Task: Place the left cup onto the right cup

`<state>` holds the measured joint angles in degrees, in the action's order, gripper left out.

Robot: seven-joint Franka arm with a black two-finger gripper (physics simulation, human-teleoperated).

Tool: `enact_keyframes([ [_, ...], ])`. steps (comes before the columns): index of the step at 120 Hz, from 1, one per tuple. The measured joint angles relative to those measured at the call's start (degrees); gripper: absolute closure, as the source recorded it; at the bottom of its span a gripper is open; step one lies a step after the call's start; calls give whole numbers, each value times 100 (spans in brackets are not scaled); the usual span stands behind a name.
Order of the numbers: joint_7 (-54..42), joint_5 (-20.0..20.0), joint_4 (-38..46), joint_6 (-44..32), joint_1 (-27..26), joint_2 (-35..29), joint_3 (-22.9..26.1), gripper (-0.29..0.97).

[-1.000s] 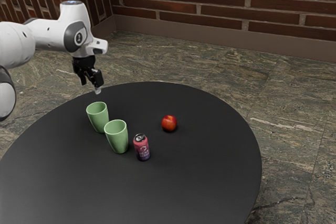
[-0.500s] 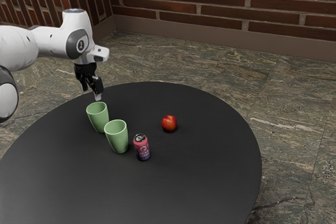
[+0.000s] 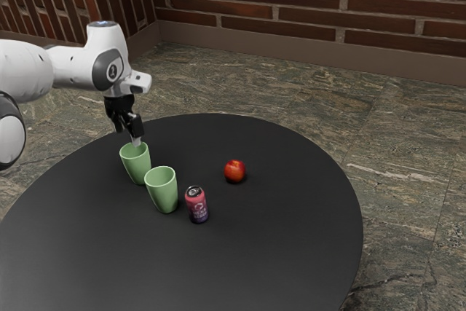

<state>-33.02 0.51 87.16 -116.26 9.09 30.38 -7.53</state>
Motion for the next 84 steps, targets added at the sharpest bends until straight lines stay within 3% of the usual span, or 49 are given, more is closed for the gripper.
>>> enact_keyframes([
  [84,-49,99,313,-246,96,1,-10,2],
])
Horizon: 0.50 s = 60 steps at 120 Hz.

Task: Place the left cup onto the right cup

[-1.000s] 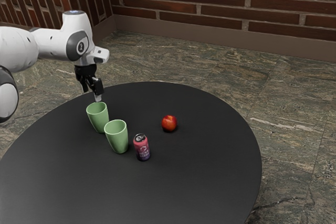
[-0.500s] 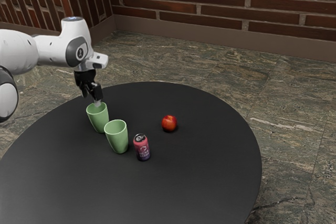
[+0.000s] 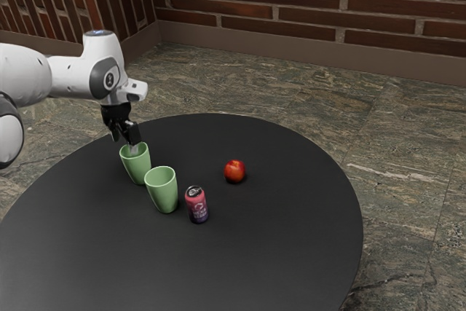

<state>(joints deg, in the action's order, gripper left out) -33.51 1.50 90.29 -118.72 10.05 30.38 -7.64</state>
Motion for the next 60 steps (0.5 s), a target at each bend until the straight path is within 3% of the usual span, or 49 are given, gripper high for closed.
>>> enact_keyframes([
  [60,-24,17,-7,-97,29,101,-1,16],
])
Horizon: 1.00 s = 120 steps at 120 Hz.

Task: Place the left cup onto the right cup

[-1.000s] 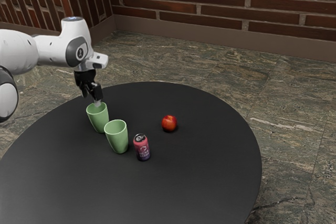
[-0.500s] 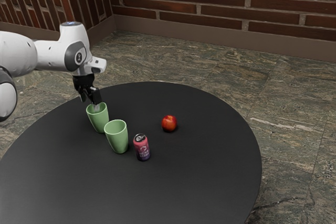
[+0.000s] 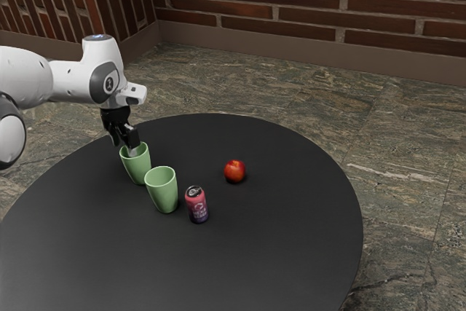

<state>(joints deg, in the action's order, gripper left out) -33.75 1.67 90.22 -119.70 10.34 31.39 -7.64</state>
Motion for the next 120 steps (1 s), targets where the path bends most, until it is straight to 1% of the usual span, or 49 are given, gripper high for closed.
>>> enact_keyframes([
  [30,-9,0,-10,-7,-5,0,1,26],
  [120,-22,0,-28,-9,-25,0,8,48],
])
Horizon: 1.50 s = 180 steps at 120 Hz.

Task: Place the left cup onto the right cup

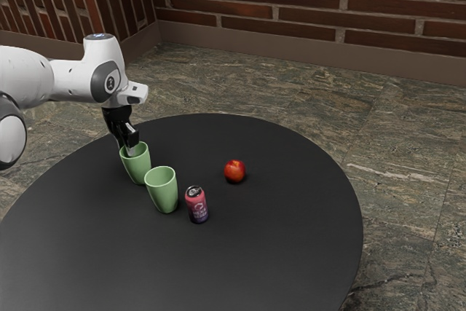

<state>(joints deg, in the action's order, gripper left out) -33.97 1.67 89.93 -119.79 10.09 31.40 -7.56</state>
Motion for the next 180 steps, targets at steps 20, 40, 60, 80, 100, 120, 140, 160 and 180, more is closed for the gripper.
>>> enact_keyframes([
  [20,-1,0,0,0,1,8,1,53],
  [40,-2,0,0,0,1,9,-4,57],
  [60,-3,0,0,0,2,24,-8,62],
  [80,-4,0,0,0,2,33,-7,66],
  [100,-5,0,-3,0,-2,35,-7,72],
  [120,-4,-10,-9,-3,-5,35,-8,75],
  [140,6,-30,-9,-11,-24,20,-6,77],
  [160,17,-60,-2,-16,-50,-106,-7,78],
  [180,29,-87,23,-15,-90,-275,-11,78],
])
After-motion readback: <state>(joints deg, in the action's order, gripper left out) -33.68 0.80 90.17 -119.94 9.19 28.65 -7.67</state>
